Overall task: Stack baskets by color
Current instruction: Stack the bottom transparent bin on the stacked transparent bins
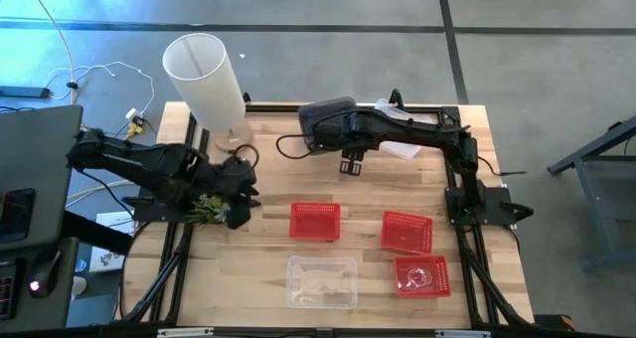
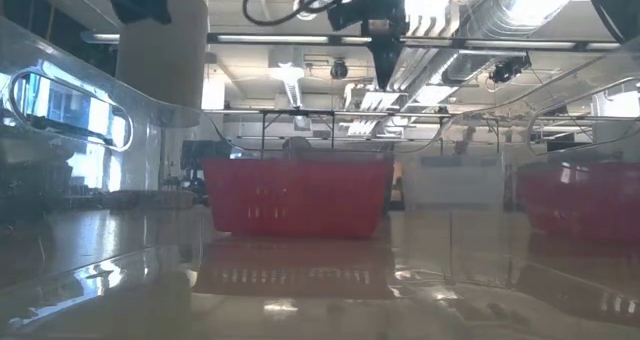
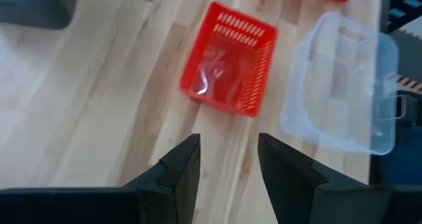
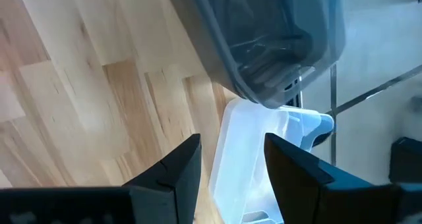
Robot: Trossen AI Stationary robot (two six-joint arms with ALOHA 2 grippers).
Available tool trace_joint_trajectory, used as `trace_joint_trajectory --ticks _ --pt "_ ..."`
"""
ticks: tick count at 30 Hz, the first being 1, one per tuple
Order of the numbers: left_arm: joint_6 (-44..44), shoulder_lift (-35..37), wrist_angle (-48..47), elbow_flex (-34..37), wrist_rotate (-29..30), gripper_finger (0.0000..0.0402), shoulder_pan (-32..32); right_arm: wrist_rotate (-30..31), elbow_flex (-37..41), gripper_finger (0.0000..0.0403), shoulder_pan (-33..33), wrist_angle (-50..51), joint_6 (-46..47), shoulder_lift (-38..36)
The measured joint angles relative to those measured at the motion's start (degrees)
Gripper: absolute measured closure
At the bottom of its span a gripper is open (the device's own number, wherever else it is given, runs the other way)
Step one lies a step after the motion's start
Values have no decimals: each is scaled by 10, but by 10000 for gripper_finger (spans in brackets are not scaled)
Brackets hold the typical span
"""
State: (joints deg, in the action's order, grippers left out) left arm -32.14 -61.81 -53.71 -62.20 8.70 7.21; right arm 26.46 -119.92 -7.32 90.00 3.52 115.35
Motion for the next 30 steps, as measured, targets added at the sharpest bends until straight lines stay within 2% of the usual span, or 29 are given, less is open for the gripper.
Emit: trace_joint_trajectory --ticks 6,13,18,30 --pt "-13 -24 77 0 23 261 67 6 0 249 0 0 18 -25" --pt "35 -89 201 -1 25 261 114 61 0 249 0 -4 26 -57" --pt "72 -142 263 -1 25 261 131 65 0 249 0 -14 31 -77" --pt "99 -248 319 0 26 261 154 59 0 249 0 -24 51 -83"
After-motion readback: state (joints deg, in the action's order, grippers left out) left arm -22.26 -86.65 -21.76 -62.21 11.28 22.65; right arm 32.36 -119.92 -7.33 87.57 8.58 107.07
